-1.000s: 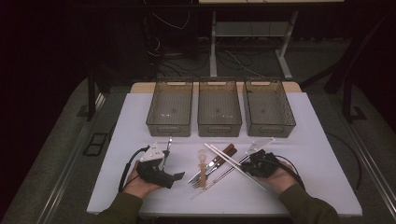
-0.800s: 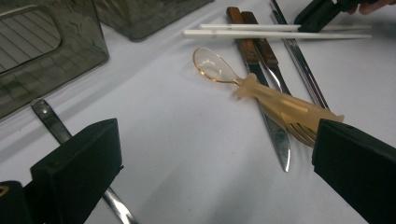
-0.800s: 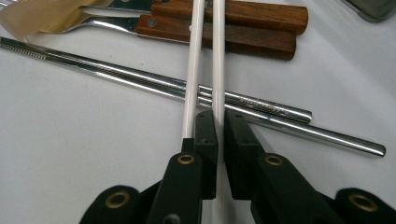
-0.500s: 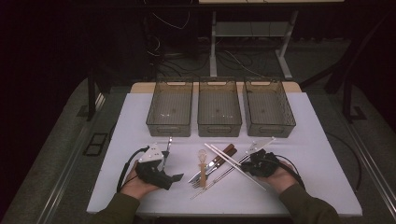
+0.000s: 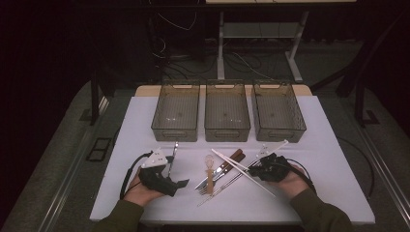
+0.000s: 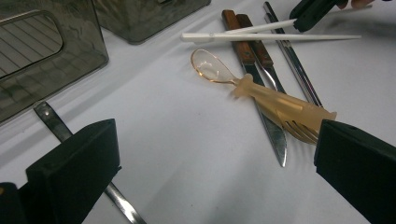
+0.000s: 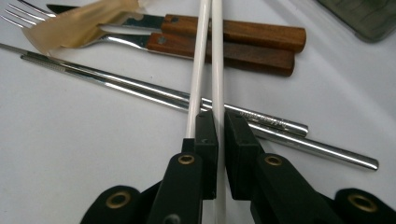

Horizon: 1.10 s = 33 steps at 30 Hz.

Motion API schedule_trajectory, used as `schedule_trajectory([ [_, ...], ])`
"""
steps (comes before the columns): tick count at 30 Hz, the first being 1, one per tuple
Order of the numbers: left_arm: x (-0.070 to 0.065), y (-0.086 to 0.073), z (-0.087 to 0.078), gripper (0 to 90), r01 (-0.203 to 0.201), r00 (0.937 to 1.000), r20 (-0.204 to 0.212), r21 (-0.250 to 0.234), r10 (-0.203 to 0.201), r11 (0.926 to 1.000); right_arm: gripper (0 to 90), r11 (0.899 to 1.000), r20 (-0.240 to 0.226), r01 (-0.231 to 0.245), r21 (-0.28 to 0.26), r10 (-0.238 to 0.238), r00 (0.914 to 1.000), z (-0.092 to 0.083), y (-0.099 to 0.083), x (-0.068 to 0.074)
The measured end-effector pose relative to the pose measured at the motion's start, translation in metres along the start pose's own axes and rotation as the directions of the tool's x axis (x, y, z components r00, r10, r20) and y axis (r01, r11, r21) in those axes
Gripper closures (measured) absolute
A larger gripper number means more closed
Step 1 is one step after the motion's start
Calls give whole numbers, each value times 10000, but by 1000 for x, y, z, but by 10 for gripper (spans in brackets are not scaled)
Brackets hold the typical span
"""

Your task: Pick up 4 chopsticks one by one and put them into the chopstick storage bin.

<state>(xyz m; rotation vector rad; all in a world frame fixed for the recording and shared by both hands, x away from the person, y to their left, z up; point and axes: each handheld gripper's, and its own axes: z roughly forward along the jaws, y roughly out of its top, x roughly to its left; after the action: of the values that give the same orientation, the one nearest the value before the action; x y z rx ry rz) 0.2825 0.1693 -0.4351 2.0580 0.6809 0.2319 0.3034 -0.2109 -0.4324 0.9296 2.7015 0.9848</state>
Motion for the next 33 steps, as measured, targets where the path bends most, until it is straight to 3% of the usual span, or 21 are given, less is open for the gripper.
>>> schedule_trajectory([
  [8, 0, 0, 0, 0, -16, 10000, 8, -1, 16, 10000, 847, 9991, 236, -260, -328, 267, 9994, -9, 3, -4],
  [19, -1, 0, 0, 0, -35, 10000, 8, 9, 35, 10000, 847, 9937, -516, 6, -1119, -64, 9986, -20, 4, -8],
  [33, -2, 0, 0, 0, 4, 10000, 16, 25, -4, 10000, 846, 9838, -835, -183, -1781, 34, 9965, -26, 22, -12],
])
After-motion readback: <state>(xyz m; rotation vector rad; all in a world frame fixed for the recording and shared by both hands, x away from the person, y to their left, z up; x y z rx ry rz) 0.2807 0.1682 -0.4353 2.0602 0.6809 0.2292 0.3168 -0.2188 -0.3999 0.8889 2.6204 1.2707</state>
